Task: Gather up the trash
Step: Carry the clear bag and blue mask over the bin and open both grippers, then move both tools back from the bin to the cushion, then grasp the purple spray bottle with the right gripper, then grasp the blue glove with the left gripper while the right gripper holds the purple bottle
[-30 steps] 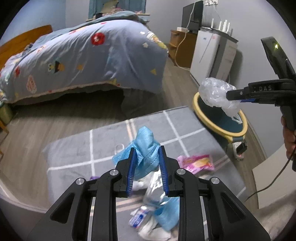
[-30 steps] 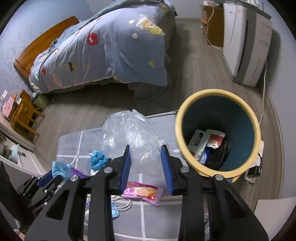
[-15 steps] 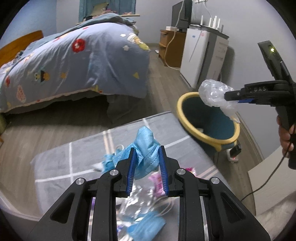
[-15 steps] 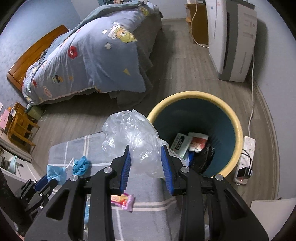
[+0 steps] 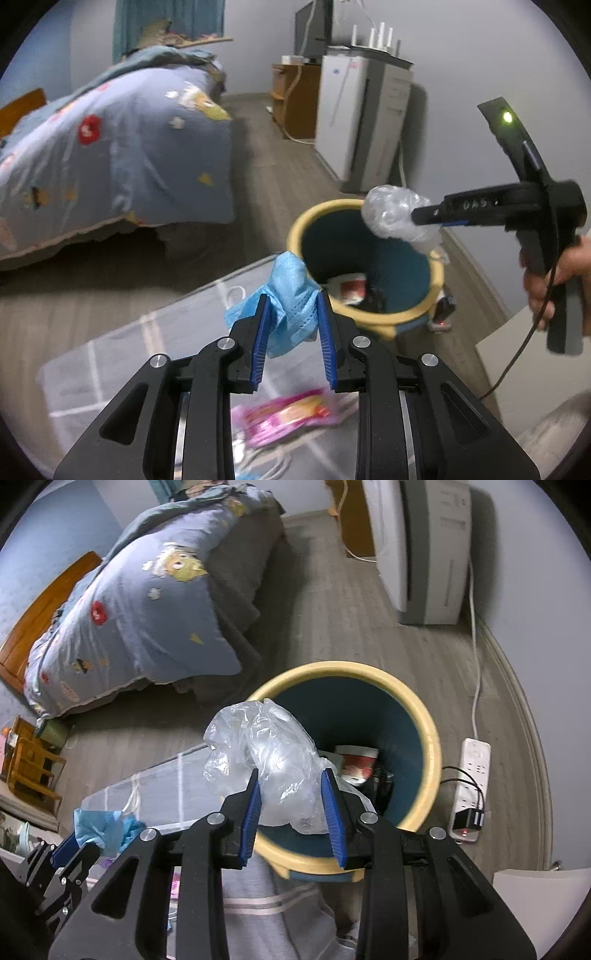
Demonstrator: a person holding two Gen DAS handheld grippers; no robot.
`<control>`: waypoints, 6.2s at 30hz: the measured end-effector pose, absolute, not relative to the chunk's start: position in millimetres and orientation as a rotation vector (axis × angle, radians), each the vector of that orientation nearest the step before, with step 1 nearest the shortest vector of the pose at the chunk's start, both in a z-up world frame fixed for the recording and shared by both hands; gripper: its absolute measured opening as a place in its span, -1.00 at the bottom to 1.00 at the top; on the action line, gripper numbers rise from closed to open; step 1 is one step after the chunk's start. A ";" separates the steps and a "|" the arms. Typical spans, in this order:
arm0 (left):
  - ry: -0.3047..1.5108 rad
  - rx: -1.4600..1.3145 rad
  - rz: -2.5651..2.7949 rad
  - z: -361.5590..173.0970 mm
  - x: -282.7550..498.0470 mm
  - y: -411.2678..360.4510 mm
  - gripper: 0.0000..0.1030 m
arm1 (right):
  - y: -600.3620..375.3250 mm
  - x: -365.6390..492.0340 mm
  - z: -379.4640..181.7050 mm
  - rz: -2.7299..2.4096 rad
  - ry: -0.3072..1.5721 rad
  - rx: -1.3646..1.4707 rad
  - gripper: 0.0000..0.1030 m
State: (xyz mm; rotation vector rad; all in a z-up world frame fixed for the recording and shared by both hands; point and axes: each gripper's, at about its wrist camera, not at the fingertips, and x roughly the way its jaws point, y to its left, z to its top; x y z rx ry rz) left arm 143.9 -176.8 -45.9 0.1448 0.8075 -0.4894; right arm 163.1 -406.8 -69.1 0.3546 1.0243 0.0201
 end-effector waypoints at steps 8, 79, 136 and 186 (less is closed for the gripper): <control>0.848 0.222 -0.558 -65.7 172.6 -223.6 -0.49 | -442.7 165.3 -98.0 -0.077 1.071 0.420 -0.38; 0.868 0.161 -0.038 -42.9 83.1 9.9 0.88 | -278.4 175.9 -63.5 0.090 1.016 0.047 0.89; 0.978 -0.111 0.091 -73.1 92.5 165.6 0.88 | 43.6 113.3 -186.3 0.669 1.166 -0.507 -0.23; 1.133 0.240 -0.212 -178.8 174.9 -40.3 -0.18 | -189.2 177.4 -62.5 0.379 1.012 0.068 -0.37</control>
